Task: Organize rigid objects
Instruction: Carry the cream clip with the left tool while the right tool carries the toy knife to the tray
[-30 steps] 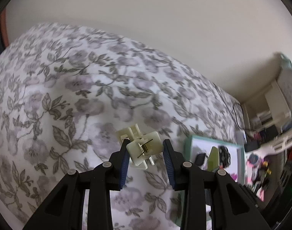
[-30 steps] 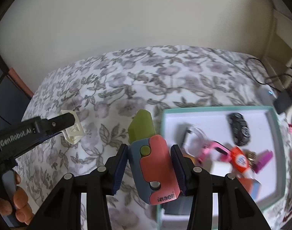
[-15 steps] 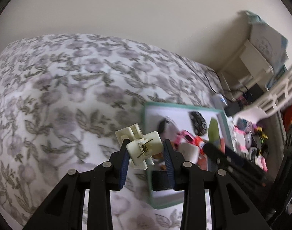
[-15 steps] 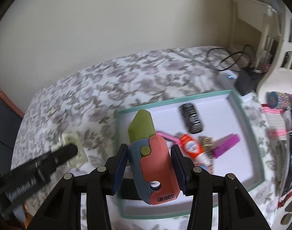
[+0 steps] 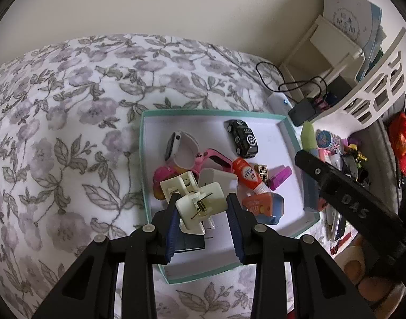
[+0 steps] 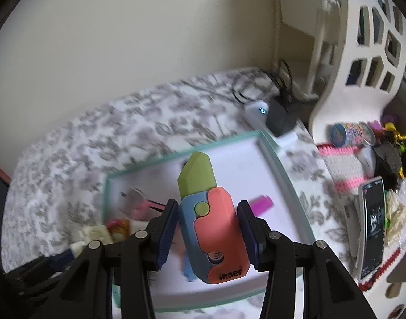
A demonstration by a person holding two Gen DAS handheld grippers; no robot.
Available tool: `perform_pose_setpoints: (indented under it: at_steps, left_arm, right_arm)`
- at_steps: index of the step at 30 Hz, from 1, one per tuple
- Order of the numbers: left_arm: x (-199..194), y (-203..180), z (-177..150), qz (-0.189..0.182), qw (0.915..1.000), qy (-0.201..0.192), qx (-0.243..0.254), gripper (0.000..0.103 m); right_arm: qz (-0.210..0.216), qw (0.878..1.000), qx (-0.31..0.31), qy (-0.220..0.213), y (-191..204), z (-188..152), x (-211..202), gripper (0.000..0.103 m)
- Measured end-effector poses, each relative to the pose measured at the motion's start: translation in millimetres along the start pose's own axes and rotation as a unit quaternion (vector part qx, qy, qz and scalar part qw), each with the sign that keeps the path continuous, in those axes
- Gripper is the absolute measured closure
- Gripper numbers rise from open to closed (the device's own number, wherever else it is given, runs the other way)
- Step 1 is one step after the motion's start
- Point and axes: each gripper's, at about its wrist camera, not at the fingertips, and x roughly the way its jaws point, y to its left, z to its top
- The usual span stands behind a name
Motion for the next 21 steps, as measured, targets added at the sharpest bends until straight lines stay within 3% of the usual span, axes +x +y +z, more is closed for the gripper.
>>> perform_pose_setpoints:
  at_steps: [7, 21]
  left_arm:
    - [19.7, -8.7, -6.2, 0.003, 0.9996, 0.028, 0.004, 0.067]
    - [33.9, -3.3, -10.9, 0.008, 0.9986, 0.052, -0.008, 0.067]
  right_arm:
    - [-0.008, 0.999, 0.013, 0.049, -17.3, -9.4, 29.1, 0.054]
    - [-0.008, 0.996, 0.010, 0.092, -20.4, -22.5, 54.7, 0.054]
